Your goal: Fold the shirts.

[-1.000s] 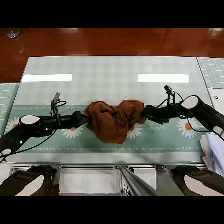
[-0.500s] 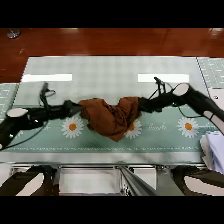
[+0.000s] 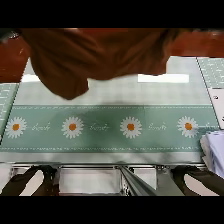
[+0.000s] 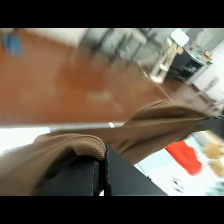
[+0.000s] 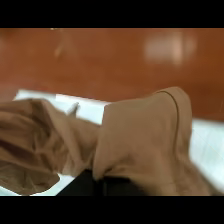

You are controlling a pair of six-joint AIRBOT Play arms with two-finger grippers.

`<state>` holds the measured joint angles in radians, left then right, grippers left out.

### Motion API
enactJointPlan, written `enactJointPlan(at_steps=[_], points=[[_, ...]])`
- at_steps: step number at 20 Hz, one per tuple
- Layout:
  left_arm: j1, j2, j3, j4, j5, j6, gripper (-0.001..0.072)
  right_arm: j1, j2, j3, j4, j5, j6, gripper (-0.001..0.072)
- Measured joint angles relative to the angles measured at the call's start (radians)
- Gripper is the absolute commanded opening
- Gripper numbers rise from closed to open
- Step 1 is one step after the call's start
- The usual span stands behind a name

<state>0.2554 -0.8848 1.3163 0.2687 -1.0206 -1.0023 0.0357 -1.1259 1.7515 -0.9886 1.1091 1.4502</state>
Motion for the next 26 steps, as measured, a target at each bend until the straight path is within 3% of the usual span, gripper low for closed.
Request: enactJointPlan(at_steps=[4,9,14,18,21,23,26], points=[[0.010,0.069,0.260,0.267,-0.002,-0.106,0.0017,-0.005,0.187,0.102,-0.106,0.034,-0.008,0.0030],[0.013,0.223,0.376,0.629,-0.010,-0.289,0.0018,-0.007,0.396,0.132,-0.274,0.148,0.044,0.0030],[0.013,0.320,0.385,0.803,-0.152,-0.431,0.0018,-0.007,0.489,0.118,-0.333,0.323,0.088,0.0030],[0.013,0.344,0.259,0.847,-0.305,-0.503,0.0018,-0.007,0.537,-0.079,-0.301,0.426,0.100,0.0030],[0.013,0.353,0.068,0.850,-0.403,-0.525,0.0018,-0.007,0.574,-0.351,-0.240,0.388,0.109,0.0030],[0.013,0.354,-0.095,0.851,-0.416,-0.532,0.0018,-0.007,0.578,-0.539,-0.217,0.290,0.111,0.0030],[0.013,0.326,-0.342,0.847,-0.304,-0.536,0.0018,-0.007,0.513,-0.746,-0.216,0.082,0.116,0.0030]])
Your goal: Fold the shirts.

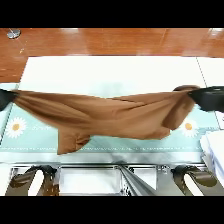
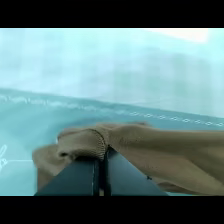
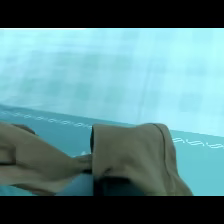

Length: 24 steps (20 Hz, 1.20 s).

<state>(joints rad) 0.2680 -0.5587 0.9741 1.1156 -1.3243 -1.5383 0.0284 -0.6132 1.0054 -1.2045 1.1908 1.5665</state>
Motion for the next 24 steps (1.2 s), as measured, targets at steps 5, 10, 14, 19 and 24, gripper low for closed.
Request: enactJointPlan(at_steps=[5,10,14,19,24], points=[[0.000,-0.193,-0.153,-0.121,0.266,0.054,0.0019,0.000,-0.298,-0.024,-0.010,-0.254,0.013,0.0030],[-0.006,-0.472,-0.079,-0.233,0.457,0.101,0.0019,0.000,-0.660,0.204,-0.003,-0.301,0.013,0.0030],[-0.039,-0.625,-0.008,-0.282,0.564,0.119,0.0019,-0.022,-0.863,0.392,0.009,-0.292,0.076,0.0033],[-0.077,-0.700,0.021,-0.294,0.594,0.135,0.0698,-0.090,-0.970,0.499,0.165,-0.266,0.029,0.0611],[0.001,-0.713,0.058,-0.234,0.426,0.139,0.0706,-0.247,-0.969,0.583,0.284,-0.088,-0.042,0.0625]])
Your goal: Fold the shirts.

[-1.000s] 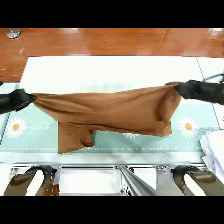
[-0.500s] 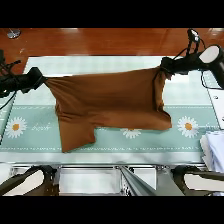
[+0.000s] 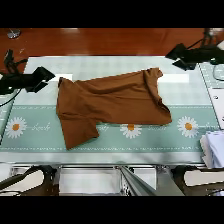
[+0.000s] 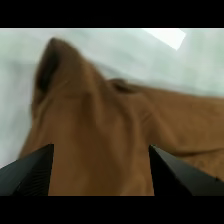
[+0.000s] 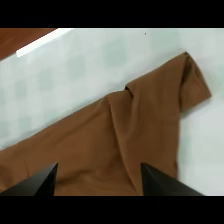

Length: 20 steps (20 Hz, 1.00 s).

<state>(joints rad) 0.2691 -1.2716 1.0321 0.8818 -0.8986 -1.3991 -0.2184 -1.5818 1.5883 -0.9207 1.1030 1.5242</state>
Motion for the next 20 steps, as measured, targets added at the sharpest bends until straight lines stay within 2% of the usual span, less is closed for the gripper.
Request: enactJointPlan(at_steps=[3,7,14,20], points=[[0.122,0.013,-0.003,0.098,-0.155,0.003,0.0705,-0.106,0.084,-0.010,-0.064,0.123,-0.069,0.0625],[0.256,0.043,-0.153,0.107,-0.306,0.033,0.0704,-0.215,0.278,-0.235,-0.115,0.103,-0.108,0.0624],[0.303,0.053,-0.414,-0.149,-0.239,0.180,0.0704,-0.257,0.618,-0.735,0.044,0.044,-0.205,0.0617],[0.194,0.021,-0.455,-0.247,-0.105,0.211,0.0703,-0.261,0.714,-0.892,0.099,0.058,-0.230,0.0617]])
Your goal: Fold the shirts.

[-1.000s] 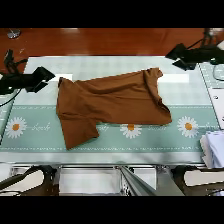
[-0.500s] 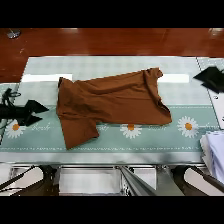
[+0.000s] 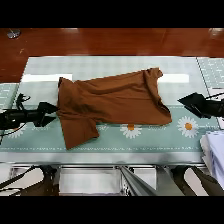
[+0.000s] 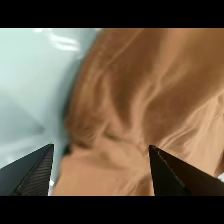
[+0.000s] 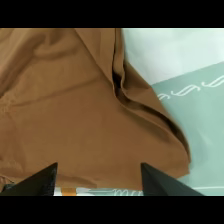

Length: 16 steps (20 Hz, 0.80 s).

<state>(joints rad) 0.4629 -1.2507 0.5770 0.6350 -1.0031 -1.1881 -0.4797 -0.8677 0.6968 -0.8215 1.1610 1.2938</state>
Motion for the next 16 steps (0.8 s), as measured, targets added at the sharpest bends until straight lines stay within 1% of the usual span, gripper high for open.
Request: enactJointPlan(at_steps=[3,4,5,7,10,13,16], points=[[-0.076,-0.005,-0.003,-0.021,0.045,0.000,0.0694,0.000,0.010,-0.017,0.008,0.003,0.000,0.0617],[-0.095,-0.007,-0.004,-0.023,0.056,-0.001,0.0481,0.000,0.012,-0.020,0.008,0.004,0.000,0.0617],[-0.111,-0.007,-0.004,-0.021,0.078,-0.002,0.0029,0.000,0.013,-0.023,0.009,0.004,0.001,0.0617],[-0.127,-0.009,-0.003,-0.021,0.090,0.010,0.0017,-0.004,0.014,-0.025,-0.001,0.001,0.014,0.0617],[-0.139,-0.007,0.007,-0.026,0.078,0.043,0.0017,-0.032,-0.010,-0.026,-0.079,-0.013,0.099,0.0617],[-0.144,-0.006,0.018,-0.027,0.061,0.062,0.0017,-0.046,-0.083,-0.028,-0.195,0.007,0.151,0.0617],[-0.146,-0.006,0.021,-0.029,0.053,0.084,0.0018,-0.012,-0.153,-0.028,-0.241,0.033,0.189,0.0617]])
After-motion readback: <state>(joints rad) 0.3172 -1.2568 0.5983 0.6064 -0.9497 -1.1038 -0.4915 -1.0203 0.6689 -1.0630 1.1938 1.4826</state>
